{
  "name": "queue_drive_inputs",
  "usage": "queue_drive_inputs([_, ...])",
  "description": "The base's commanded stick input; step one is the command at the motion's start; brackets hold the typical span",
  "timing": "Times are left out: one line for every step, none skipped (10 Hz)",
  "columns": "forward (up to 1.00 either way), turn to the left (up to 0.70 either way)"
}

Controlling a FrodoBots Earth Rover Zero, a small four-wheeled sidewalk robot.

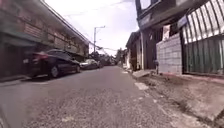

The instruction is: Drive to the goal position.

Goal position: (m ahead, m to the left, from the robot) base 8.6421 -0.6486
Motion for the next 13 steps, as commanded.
queue_drive_inputs([0.7,0.04])
queue_drive_inputs([0.7,0.04])
queue_drive_inputs([0.7,0.04])
queue_drive_inputs([0.7,0.04])
queue_drive_inputs([0.7,0.04])
queue_drive_inputs([0.7,0.04])
queue_drive_inputs([0.7,0.04])
queue_drive_inputs([0.7,0.04])
queue_drive_inputs([0.7,0.04])
queue_drive_inputs([0.7,0.04])
queue_drive_inputs([0.7,0.04])
queue_drive_inputs([0.7,0.04])
queue_drive_inputs([0.7,0.04])
